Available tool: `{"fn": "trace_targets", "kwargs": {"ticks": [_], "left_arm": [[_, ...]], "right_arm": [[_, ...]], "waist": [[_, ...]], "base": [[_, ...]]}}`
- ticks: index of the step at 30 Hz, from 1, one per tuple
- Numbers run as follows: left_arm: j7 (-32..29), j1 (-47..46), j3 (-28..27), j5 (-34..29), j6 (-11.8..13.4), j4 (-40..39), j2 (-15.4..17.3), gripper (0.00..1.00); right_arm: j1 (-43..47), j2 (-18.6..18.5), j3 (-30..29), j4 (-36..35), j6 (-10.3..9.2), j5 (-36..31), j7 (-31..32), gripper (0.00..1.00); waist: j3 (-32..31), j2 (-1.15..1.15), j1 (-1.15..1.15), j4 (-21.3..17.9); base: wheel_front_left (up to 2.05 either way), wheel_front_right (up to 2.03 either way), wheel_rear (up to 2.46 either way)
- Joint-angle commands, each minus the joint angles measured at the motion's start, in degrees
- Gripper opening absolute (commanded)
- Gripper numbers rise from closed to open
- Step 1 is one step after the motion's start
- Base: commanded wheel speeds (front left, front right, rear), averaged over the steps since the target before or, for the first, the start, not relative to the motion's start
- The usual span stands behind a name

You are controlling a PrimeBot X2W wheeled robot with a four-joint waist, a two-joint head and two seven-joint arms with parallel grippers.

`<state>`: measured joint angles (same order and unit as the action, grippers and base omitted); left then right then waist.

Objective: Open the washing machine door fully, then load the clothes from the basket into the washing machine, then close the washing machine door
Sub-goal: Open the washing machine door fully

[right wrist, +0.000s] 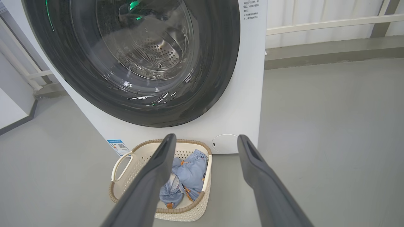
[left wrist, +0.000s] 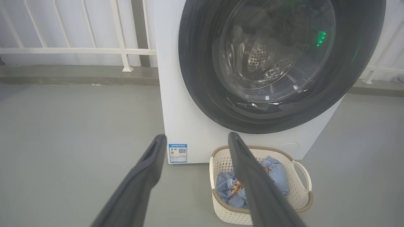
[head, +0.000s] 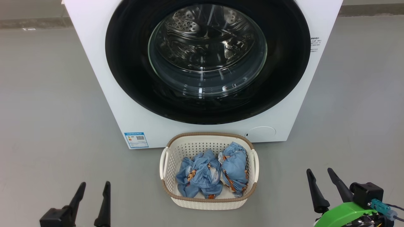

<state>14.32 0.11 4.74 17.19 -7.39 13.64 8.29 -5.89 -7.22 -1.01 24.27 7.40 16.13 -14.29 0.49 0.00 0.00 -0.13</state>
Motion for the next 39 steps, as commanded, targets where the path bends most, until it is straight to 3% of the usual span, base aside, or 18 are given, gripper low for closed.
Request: {"fn": "trace_targets", "kwargs": {"ticks": [1, 11, 39], "left_arm": [[0.7, -0.8, -1.5, -0.6, -0.1, -1.5, 1.4, 1.00], [0.7, -0.8, -1.9, -1.1, -0.1, -2.0, 1.5, 1.00], [0.7, -1.9, -2.8, 1.5, -0.1, -2.8, 0.8, 1.00]], "right_arm": [[-1.1, -0.4, 1.0, -1.1, 0.09, -0.8, -0.7, 1.00], [-1.1, -0.3, 0.9, -1.4, 0.09, -0.9, -0.7, 1.00], [-1.9, 0.6, 0.6, -1.2, 0.09, -0.6, -0.7, 1.00]], "waist": [[0.0, 0.00, 0.00, 0.0], [0.3, 0.00, 0.00, -0.2], [1.4, 0.00, 0.00, -0.8]], "base": [[0.32, 0.25, -0.57], [0.77, 0.63, -1.40], [1.28, 0.99, -2.27]]}}
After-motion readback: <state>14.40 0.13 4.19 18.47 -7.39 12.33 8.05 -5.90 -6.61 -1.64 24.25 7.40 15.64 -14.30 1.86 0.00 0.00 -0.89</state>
